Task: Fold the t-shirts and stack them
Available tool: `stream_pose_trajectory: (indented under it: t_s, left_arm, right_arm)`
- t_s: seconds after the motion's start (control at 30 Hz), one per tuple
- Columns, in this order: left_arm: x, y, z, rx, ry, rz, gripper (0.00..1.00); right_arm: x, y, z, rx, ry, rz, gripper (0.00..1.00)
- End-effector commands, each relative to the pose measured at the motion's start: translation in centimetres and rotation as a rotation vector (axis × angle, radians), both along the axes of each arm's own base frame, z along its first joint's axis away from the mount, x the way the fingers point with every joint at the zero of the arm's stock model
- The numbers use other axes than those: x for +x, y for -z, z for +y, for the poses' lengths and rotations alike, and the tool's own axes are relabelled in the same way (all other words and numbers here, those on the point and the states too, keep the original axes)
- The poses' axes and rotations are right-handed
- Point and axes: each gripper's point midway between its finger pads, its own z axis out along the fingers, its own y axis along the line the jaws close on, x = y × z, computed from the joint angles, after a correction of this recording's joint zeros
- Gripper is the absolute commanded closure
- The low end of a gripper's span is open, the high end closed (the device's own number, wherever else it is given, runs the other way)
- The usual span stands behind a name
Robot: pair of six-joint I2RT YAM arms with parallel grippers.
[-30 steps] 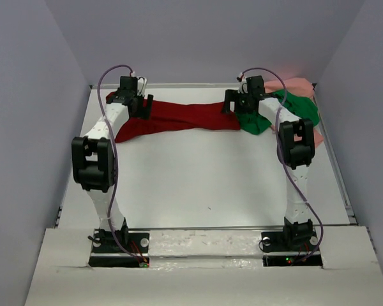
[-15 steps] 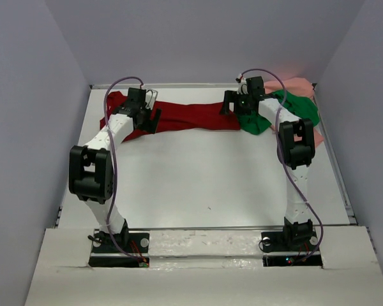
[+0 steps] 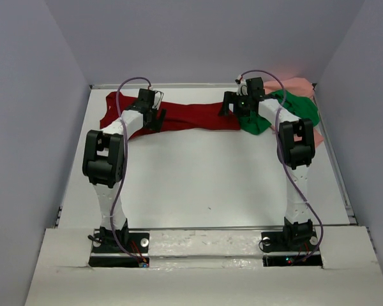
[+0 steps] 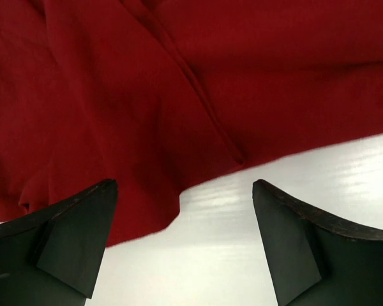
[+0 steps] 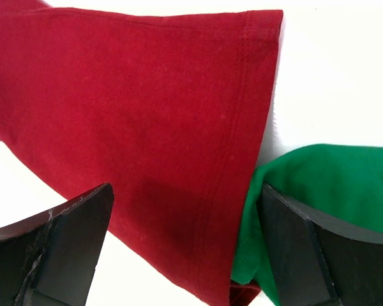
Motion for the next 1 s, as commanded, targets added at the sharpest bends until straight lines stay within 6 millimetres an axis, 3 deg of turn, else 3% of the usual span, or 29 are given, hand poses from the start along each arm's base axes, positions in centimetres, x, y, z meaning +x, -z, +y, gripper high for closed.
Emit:
stream_pose_trajectory:
  t_s: [0.0, 0.2, 0.37, 0.63, 0.97]
  left_arm:
    - [3.5, -2.4, -1.1, -0.010, -0.031, -0.121, 0.01]
    - [6.1, -2.5, -1.5, 0.020, -0.089, -0.174, 0.01]
    - [7.1, -1.7, -1.2, 0.044, -0.132, -0.183, 0.01]
    - [6.0, 0.8, -0.1, 0.088, -0.185, -0.119, 0.03]
    - [5.6, 0.8, 2.3, 0.128, -0.262, -0.119, 0.08]
  right_arm:
    - [0.5, -3.8, 0.4, 0.044, -0.018, -0.080, 0.03]
    - [0.2, -3.9, 0.7, 0.058, -0.038, -0.077, 0.03]
    - [-0.2, -3.9, 0.8, 0.063, -0.050, -0.073, 0.04]
    - [-0.2, -4.3, 0.8, 0.061, -0.053, -0.086, 0.04]
    - [-0.7, -4.4, 0.9, 0.072, -0.061, -0.077, 0.04]
